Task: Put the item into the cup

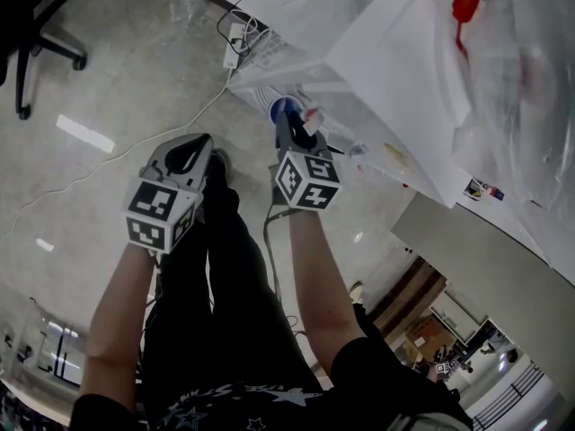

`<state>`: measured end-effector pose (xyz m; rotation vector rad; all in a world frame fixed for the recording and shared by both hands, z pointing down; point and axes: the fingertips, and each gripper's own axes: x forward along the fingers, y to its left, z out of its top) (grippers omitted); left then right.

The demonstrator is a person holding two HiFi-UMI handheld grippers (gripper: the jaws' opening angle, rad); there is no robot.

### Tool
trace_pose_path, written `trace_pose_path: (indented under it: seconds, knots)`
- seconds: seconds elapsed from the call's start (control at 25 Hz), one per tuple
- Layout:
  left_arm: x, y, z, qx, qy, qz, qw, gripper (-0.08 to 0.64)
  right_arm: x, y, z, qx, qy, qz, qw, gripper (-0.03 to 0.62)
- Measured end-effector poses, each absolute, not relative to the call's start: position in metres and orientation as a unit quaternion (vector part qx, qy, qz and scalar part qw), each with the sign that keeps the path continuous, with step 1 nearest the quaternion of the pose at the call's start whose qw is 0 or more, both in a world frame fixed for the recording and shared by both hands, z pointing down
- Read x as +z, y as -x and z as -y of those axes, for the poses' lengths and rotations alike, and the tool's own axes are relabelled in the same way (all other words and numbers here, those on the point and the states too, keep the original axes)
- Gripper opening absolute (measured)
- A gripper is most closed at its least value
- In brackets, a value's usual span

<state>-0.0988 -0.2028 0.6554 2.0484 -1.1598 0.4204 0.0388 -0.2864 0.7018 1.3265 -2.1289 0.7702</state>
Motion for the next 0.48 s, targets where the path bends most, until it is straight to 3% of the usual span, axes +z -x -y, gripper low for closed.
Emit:
trace_pose_path:
  seconds: [0.48]
  knots:
    - [0.617,0.108,0.178,0.167,-0.806,0.444,0.356,0.005,0.661,-0.032,0.264,0.288,-0.504,0.780,0.235,0.071]
